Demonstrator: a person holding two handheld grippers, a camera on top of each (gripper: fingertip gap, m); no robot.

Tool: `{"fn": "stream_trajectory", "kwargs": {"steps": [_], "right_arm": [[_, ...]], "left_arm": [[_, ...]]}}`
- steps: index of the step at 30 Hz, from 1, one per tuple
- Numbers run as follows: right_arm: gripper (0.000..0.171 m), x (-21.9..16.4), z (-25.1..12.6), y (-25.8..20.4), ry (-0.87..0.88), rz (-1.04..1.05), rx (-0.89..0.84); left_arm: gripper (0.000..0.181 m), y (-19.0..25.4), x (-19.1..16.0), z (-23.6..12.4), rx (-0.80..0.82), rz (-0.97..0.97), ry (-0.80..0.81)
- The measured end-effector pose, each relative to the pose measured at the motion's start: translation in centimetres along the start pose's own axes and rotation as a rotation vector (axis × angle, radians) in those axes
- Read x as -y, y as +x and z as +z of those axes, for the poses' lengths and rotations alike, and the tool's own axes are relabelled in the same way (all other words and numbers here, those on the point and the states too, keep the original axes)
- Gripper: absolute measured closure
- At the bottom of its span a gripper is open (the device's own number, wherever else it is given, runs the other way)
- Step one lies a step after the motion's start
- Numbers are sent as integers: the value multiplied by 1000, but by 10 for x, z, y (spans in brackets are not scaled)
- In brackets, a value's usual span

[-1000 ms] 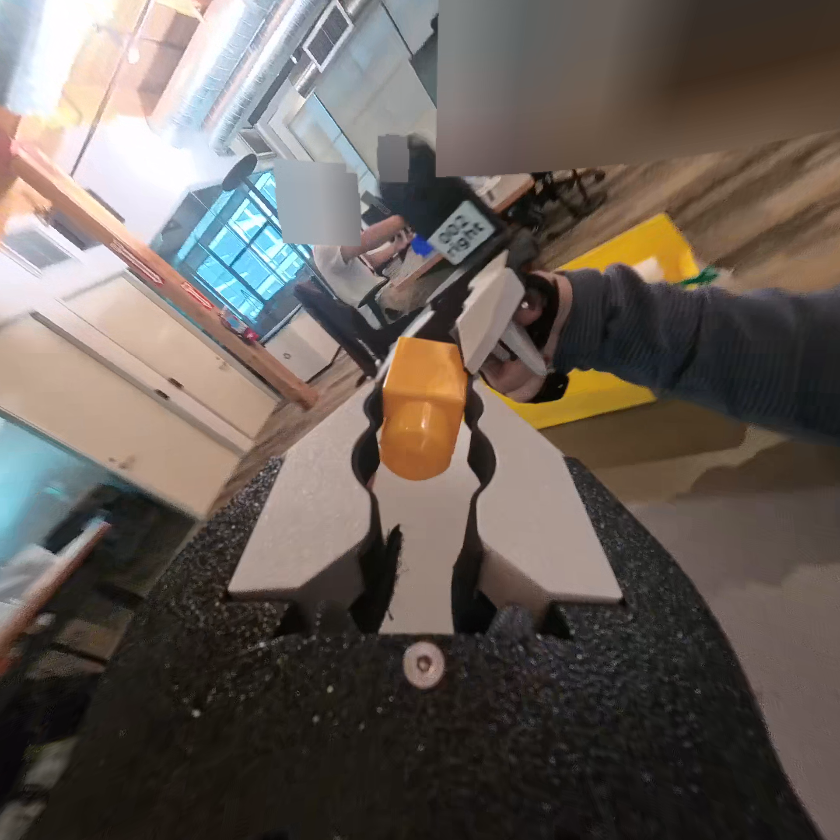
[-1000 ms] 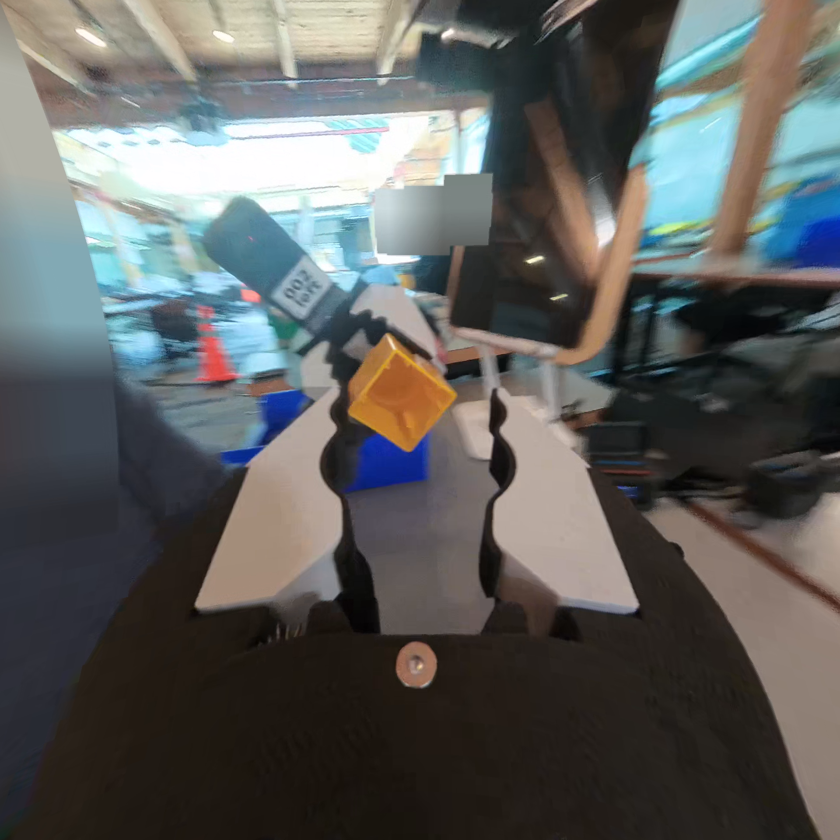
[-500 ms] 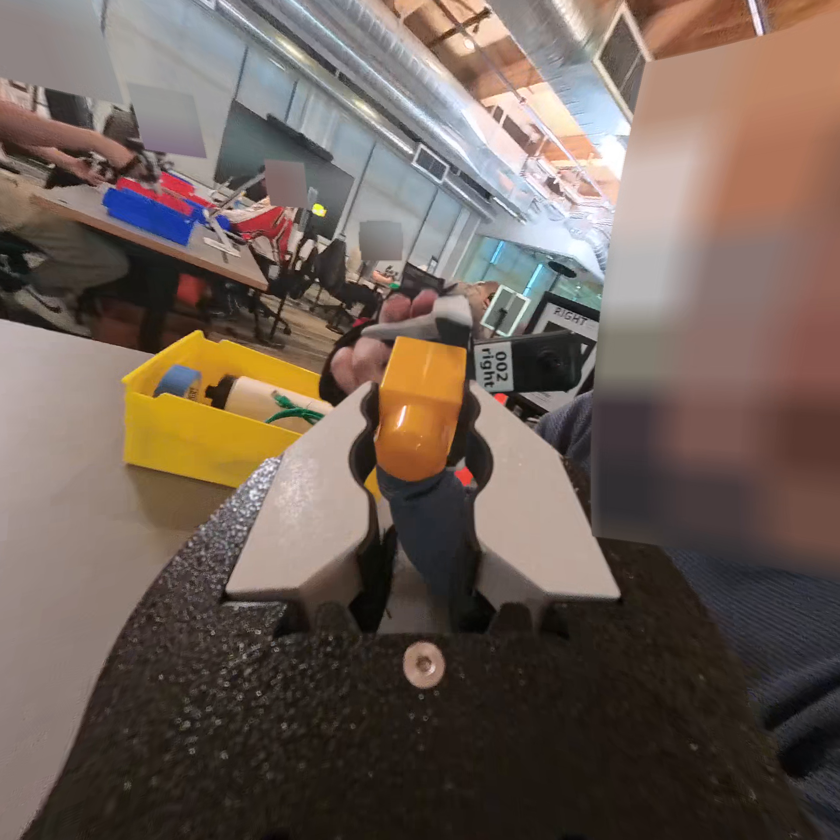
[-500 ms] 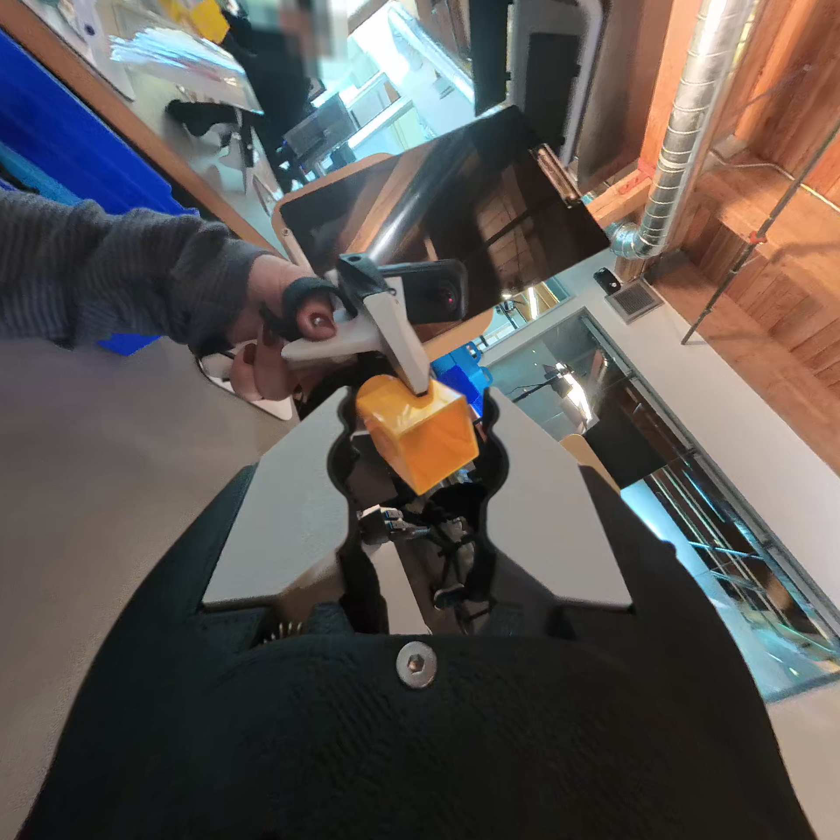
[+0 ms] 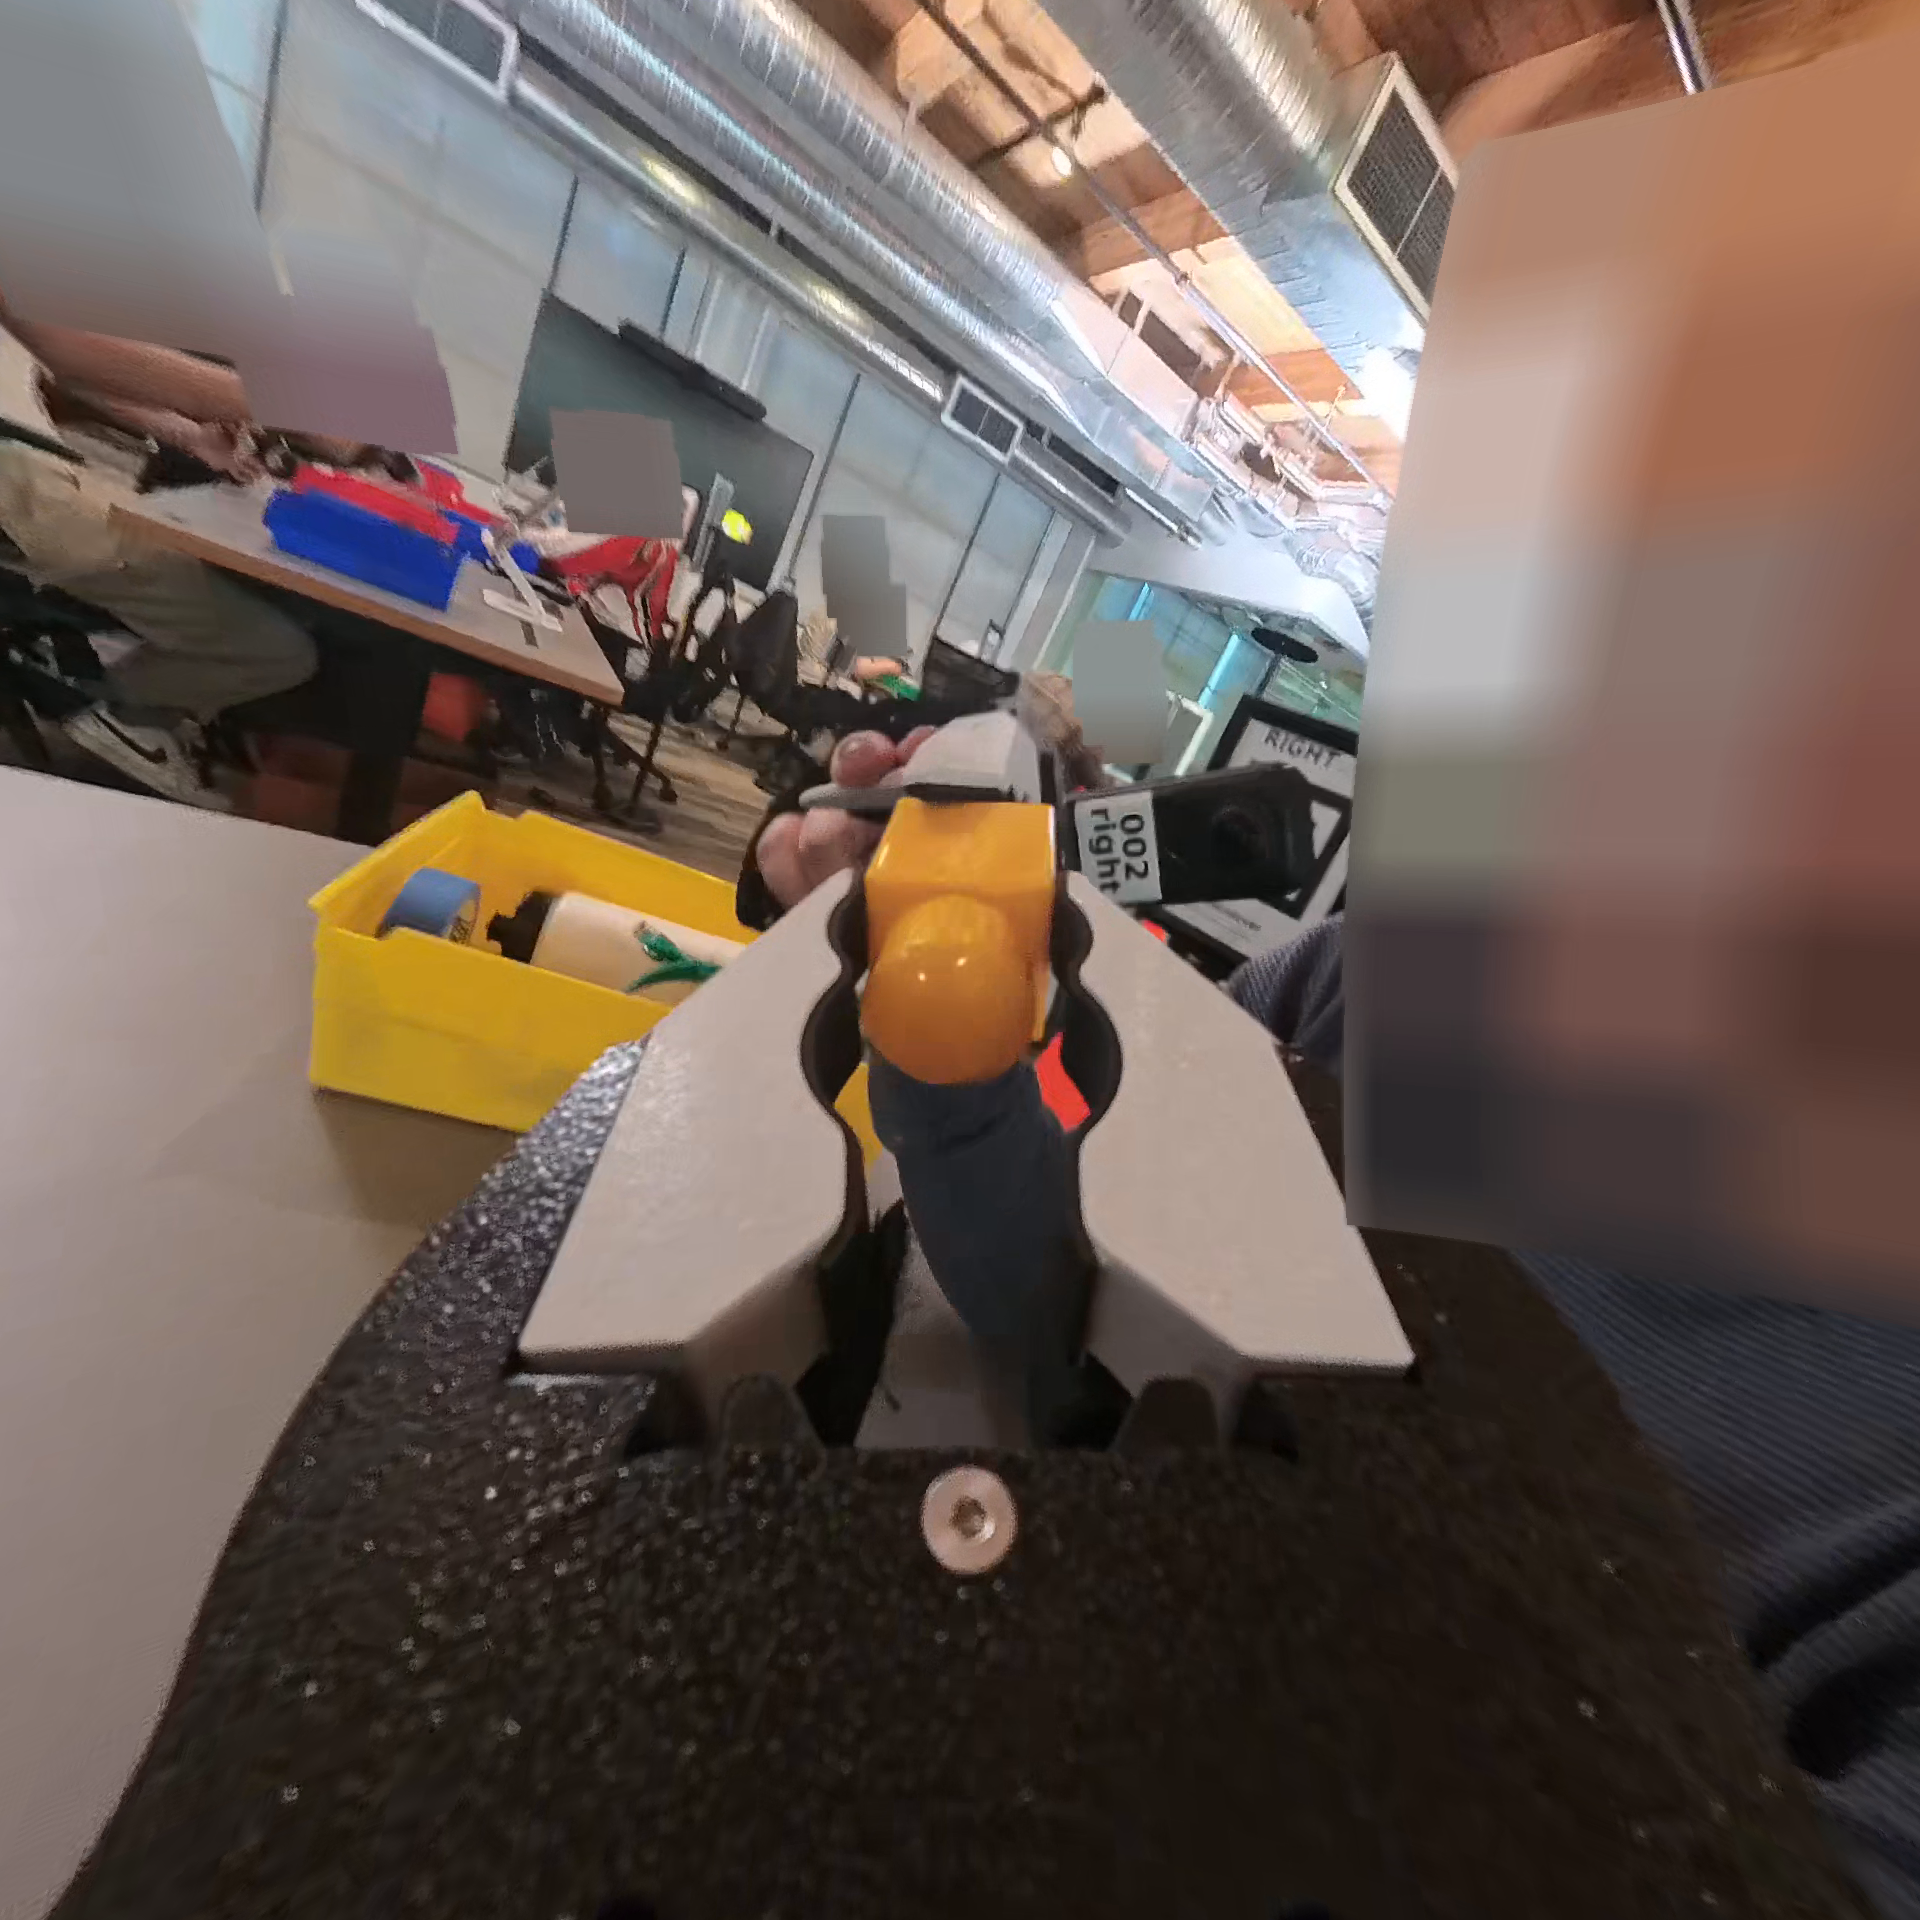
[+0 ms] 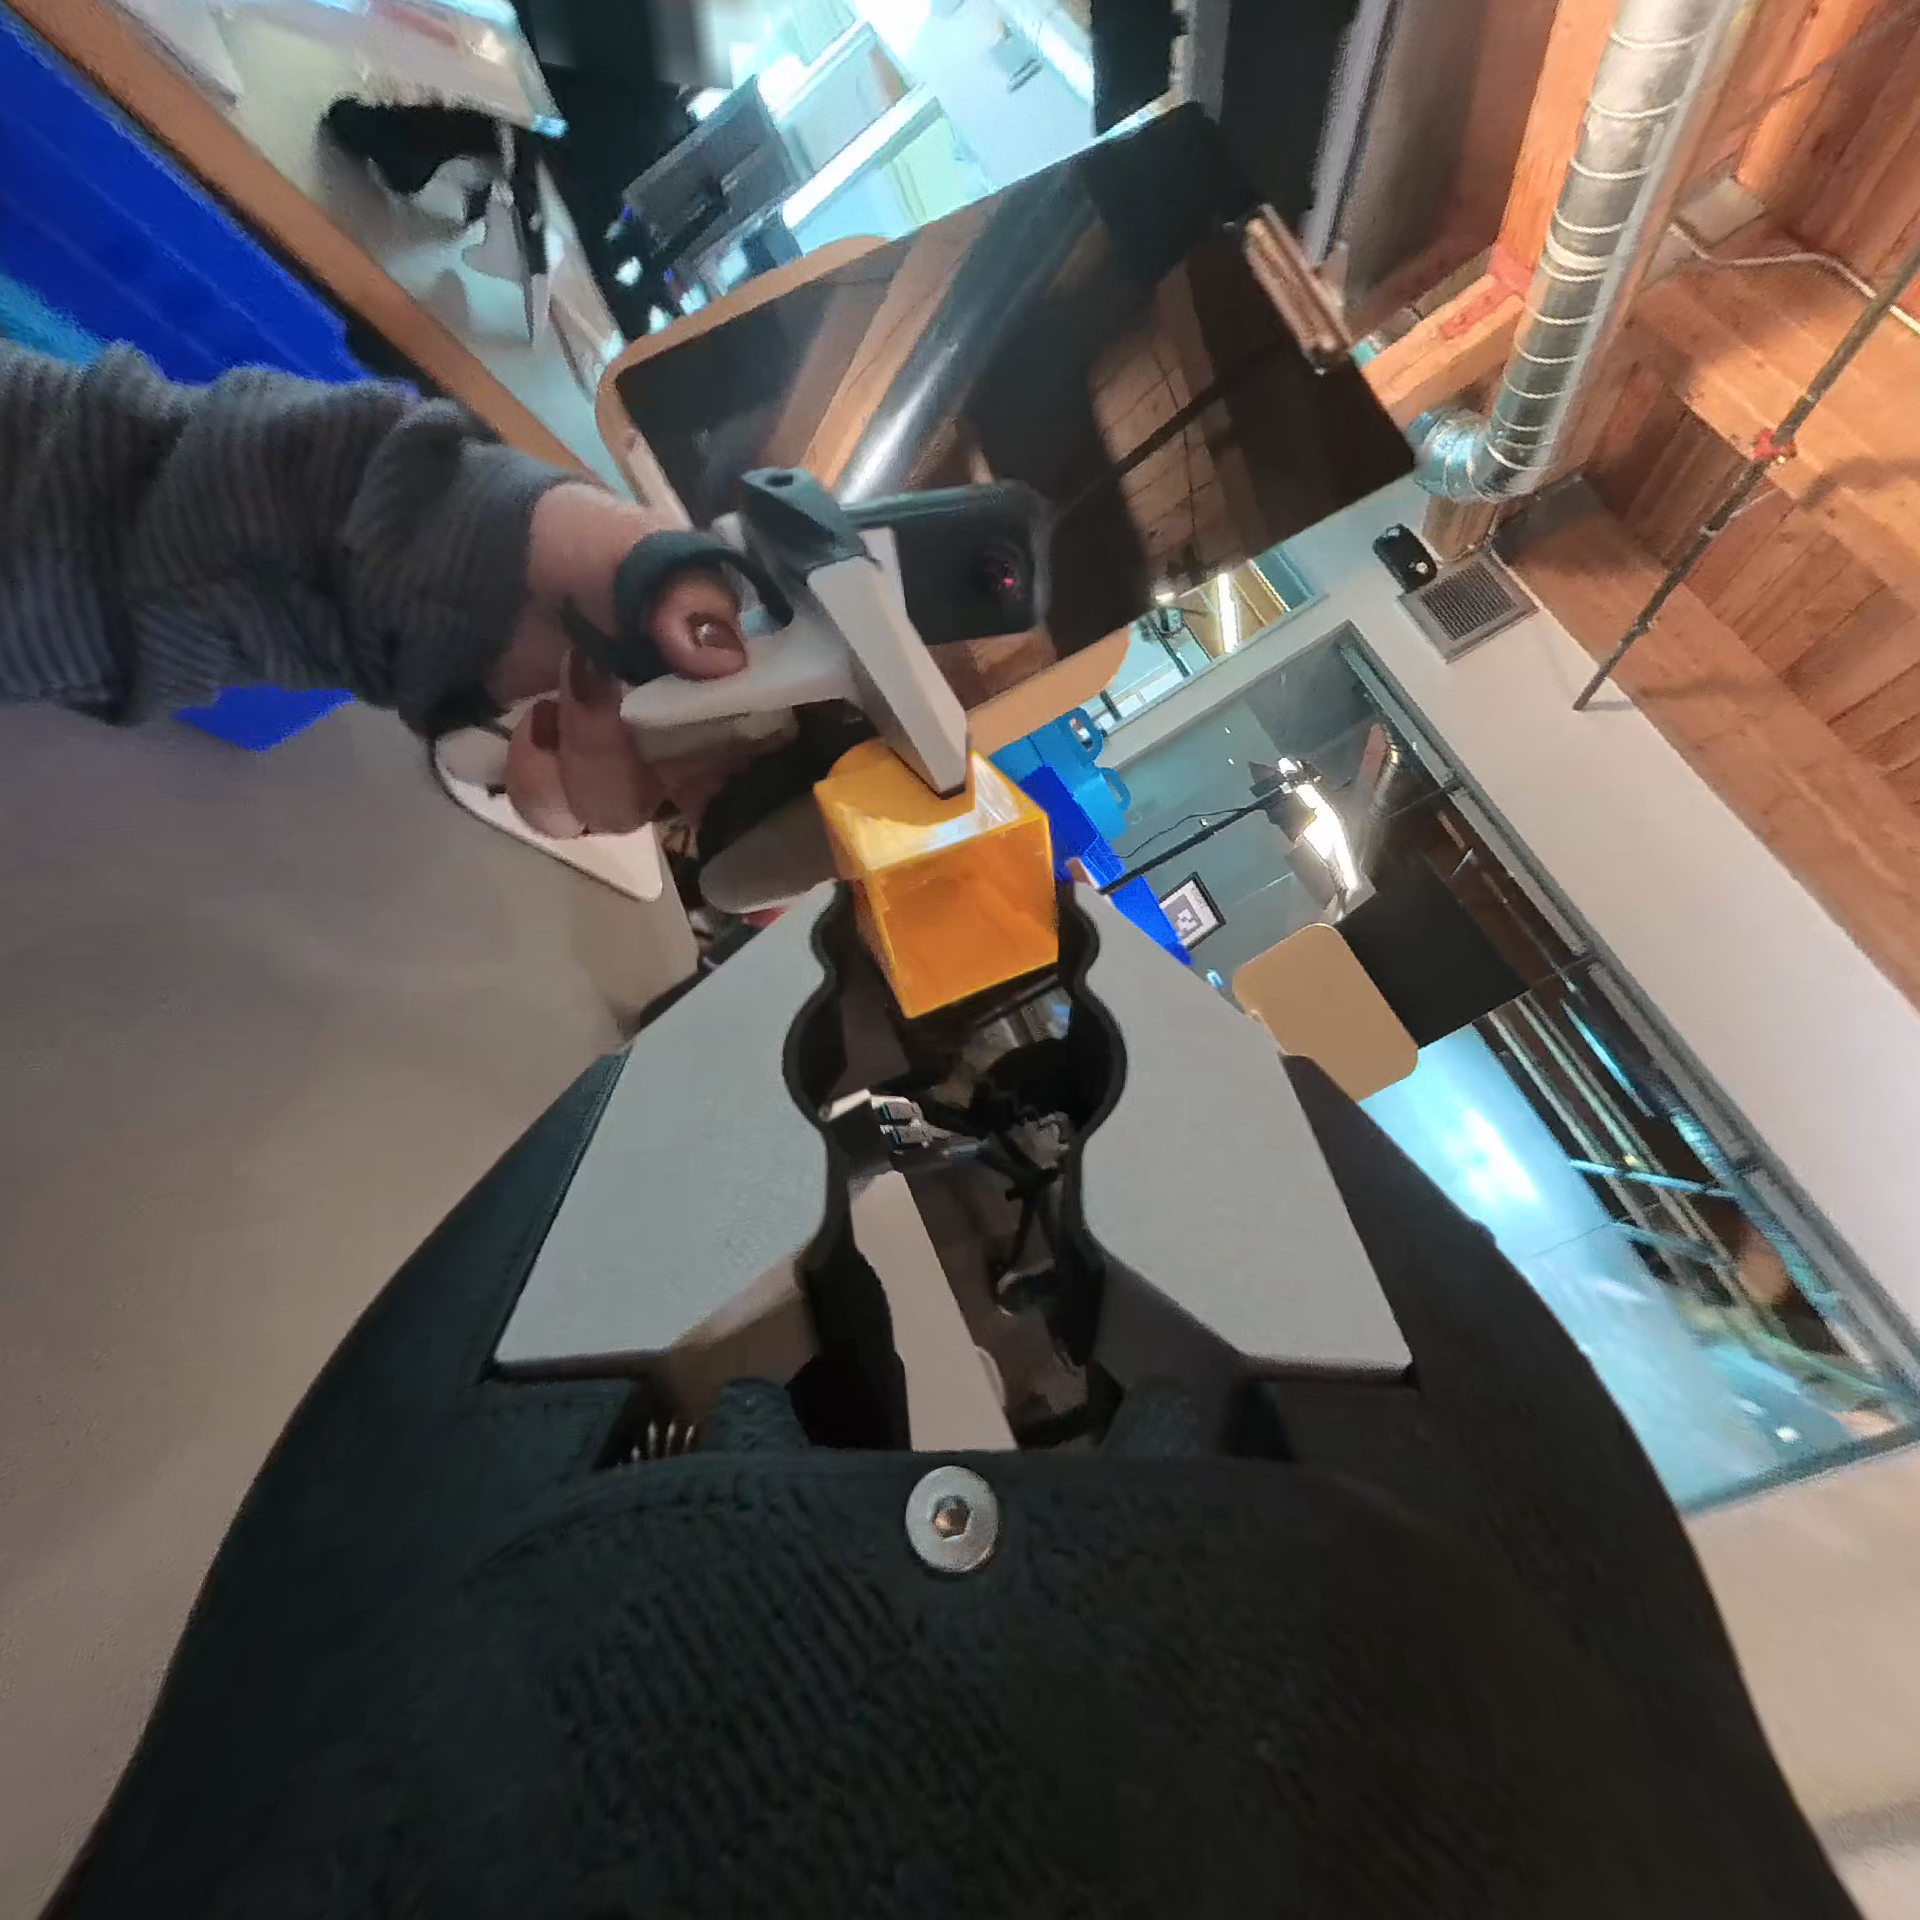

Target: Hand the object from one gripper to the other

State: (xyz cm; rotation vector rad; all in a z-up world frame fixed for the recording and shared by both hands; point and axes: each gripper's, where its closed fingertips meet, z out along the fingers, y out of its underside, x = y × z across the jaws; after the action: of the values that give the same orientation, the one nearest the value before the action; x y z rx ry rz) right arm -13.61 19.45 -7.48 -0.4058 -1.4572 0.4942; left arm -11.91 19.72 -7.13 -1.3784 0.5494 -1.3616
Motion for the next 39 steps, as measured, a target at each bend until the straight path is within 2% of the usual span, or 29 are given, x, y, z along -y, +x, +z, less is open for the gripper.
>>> {"fn": "stream_trajectory", "kwargs": {"steps": [1,5,8,11,13,16,18,21,25,29,33,39], "right_arm": [[134,0,1,5,14,48,-19],[136,3,3,22,148,370,-26],[135,8,3,32,270,640,17],[136,10,2,40,364,837,60],[136,8,1,46,407,994,91],[136,9,-2,51,516,1317,237],[137,9,-4,51,583,1480,336],[136,9,1,45,592,1579,425],[136,14,5,40,596,1595,467],[136,14,-1,41,603,1595,484],[136,4,-5,47,599,1611,443],[136,5,-1,37,545,1589,474]], "left_arm": [[148,1,6,1,11,26,29],[140,5,23,7,117,253,99],[135,8,36,8,269,547,139],[118,11,45,9,441,834,148],[115,16,51,8,554,1061,156],[116,17,49,5,771,1492,57],[103,2,46,6,921,1662,-81],[88,-12,52,8,1078,1771,-119],[85,-12,51,16,1111,1824,-76],[88,-8,49,21,1125,1903,-50],[106,-3,42,22,1023,1901,-36],[105,-8,50,17,1140,1911,-39]]}}
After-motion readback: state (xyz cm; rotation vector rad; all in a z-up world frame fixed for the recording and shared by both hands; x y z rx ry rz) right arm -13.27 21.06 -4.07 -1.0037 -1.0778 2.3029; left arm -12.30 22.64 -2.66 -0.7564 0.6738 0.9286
